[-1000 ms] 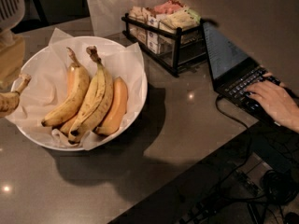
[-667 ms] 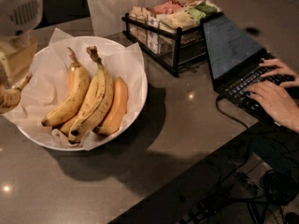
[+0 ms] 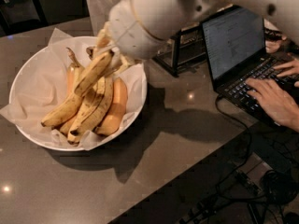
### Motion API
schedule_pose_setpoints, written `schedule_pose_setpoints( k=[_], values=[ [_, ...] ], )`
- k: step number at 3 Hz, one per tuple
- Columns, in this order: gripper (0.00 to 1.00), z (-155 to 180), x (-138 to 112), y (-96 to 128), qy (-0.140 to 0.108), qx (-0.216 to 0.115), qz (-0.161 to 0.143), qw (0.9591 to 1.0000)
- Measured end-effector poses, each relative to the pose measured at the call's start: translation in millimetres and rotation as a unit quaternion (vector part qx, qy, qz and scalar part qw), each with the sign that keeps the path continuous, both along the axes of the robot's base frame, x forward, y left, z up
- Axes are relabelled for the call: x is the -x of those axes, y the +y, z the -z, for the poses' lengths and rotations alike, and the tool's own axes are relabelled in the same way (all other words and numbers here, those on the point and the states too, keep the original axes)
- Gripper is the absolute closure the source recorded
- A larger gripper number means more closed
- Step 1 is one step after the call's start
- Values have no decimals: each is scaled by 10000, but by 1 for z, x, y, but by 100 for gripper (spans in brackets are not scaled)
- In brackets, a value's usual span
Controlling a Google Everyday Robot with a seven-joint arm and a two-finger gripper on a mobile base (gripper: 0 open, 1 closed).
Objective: Pick banana from white bowl
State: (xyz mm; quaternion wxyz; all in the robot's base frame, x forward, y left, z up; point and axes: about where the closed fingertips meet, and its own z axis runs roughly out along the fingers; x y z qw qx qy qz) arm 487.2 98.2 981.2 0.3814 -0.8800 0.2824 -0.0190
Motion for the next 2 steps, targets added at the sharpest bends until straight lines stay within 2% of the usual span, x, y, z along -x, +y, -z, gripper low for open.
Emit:
schedule_pose_setpoints(
  k=[1, 2],
  values=[
    [100, -15, -16, -21, -265, -466, 226, 9983],
    [100, -16, -15, -20, -273, -463, 216, 9983]
  ],
)
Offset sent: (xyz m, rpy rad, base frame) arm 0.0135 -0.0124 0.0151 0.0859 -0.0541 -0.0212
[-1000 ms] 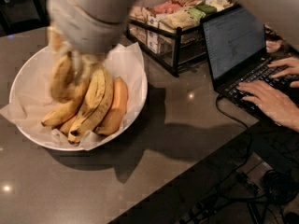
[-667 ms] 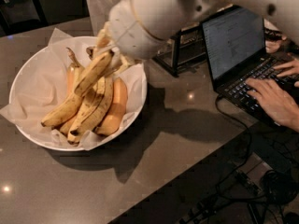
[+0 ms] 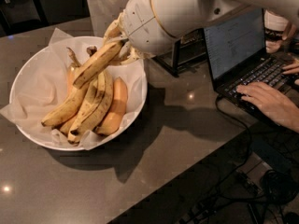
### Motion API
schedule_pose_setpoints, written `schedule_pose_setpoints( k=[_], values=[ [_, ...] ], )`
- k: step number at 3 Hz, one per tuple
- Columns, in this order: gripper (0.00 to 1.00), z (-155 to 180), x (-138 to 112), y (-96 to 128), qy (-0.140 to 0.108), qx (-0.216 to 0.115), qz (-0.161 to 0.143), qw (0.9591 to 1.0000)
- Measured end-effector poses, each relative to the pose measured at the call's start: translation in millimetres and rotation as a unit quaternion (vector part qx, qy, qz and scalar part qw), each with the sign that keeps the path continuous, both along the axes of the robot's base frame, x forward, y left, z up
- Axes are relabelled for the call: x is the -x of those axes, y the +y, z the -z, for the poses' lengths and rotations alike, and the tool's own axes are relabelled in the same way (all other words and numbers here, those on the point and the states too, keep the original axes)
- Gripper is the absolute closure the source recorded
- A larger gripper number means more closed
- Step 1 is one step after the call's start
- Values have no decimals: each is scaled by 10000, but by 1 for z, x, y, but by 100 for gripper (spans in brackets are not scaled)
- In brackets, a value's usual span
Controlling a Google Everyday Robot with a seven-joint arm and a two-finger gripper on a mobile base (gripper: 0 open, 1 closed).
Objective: Pick banana from white bowl
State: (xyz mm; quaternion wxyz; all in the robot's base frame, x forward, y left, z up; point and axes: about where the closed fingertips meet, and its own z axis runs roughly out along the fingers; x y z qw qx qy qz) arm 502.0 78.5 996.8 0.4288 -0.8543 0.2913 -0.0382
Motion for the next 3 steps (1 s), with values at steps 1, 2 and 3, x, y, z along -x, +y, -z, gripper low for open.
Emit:
schedule_pose_setpoints(
  k=[1, 2, 3],
  values=[
    [100, -17, 21, 23, -284, 79, -343, 9990],
    [100, -34, 49, 37, -593, -15, -590, 9965],
    [100, -34, 49, 37, -593, -16, -590, 9965]
  ],
)
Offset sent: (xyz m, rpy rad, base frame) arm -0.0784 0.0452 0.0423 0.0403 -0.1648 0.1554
